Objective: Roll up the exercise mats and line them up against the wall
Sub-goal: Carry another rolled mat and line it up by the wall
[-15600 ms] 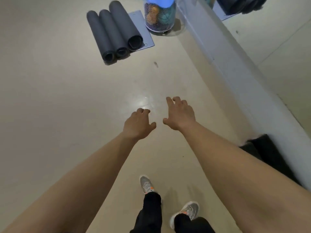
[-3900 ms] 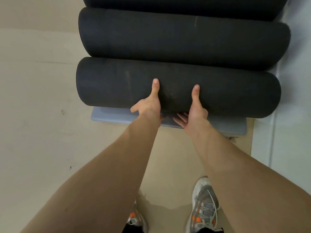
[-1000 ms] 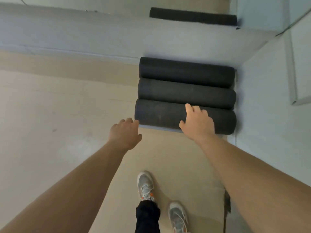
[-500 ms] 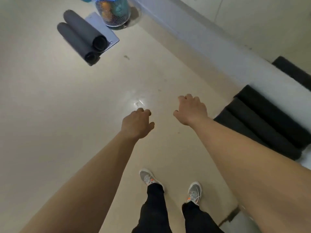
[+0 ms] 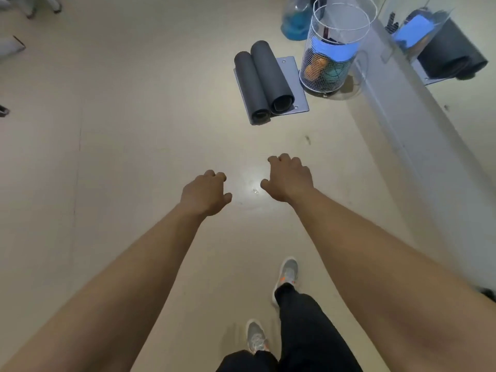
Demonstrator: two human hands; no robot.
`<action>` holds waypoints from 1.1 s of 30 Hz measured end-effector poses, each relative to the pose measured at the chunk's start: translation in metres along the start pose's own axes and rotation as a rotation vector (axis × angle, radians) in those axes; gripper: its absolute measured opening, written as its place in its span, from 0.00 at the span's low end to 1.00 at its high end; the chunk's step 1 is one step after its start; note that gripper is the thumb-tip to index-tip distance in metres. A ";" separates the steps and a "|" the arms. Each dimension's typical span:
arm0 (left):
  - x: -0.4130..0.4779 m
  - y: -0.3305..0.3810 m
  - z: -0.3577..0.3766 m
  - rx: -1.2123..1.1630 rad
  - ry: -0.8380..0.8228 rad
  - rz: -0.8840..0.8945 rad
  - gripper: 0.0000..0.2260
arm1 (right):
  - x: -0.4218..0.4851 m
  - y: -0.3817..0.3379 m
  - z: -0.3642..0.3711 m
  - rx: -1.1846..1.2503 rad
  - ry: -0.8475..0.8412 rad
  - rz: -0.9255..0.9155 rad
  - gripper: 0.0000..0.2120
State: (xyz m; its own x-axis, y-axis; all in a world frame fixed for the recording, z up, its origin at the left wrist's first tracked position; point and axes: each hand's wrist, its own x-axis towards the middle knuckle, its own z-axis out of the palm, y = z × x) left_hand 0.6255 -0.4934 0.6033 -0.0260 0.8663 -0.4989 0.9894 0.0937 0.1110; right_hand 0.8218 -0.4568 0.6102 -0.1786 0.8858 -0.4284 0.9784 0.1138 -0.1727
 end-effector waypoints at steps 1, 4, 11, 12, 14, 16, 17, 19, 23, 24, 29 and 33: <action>0.020 -0.010 -0.013 -0.008 0.002 -0.013 0.25 | 0.023 -0.007 -0.008 -0.012 -0.006 -0.011 0.26; 0.081 -0.034 -0.050 -0.025 0.007 -0.043 0.24 | 0.097 -0.018 -0.033 -0.019 -0.009 -0.029 0.26; 0.222 -0.070 -0.133 -0.094 -0.028 -0.107 0.23 | 0.274 -0.024 -0.110 -0.022 -0.032 -0.009 0.26; 0.243 -0.075 -0.145 -0.110 -0.023 -0.106 0.23 | 0.298 -0.026 -0.120 -0.021 -0.034 0.002 0.26; 0.286 -0.083 -0.168 -0.128 -0.030 -0.101 0.23 | 0.343 -0.033 -0.138 -0.013 -0.045 0.017 0.25; 0.332 -0.094 -0.188 -0.122 -0.051 -0.085 0.23 | 0.389 -0.044 -0.151 0.015 -0.058 0.029 0.24; 0.358 -0.101 -0.198 -0.115 -0.063 -0.074 0.23 | 0.414 -0.050 -0.158 0.030 -0.060 0.036 0.23; 0.411 -0.115 -0.219 -0.095 -0.085 -0.046 0.24 | 0.462 -0.063 -0.170 0.055 -0.067 0.058 0.22; 0.523 -0.144 -0.264 -0.054 -0.127 0.026 0.24 | 0.555 -0.083 -0.188 0.115 -0.090 0.161 0.22; 0.550 -0.149 -0.275 -0.038 -0.139 0.046 0.24 | 0.578 -0.088 -0.192 0.140 -0.095 0.192 0.22; 0.683 -0.155 -0.317 0.056 -0.239 0.161 0.24 | 0.690 -0.112 -0.203 0.281 -0.155 0.315 0.24; 0.797 -0.144 -0.338 0.112 -0.293 0.247 0.24 | 0.787 -0.107 -0.197 0.405 -0.175 0.415 0.26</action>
State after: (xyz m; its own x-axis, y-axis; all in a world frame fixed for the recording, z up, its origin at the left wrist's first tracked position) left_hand 0.4136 0.3492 0.4800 0.2404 0.6780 -0.6946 0.9707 -0.1684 0.1717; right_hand 0.5974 0.3165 0.4661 0.1611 0.7287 -0.6656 0.8589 -0.4357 -0.2692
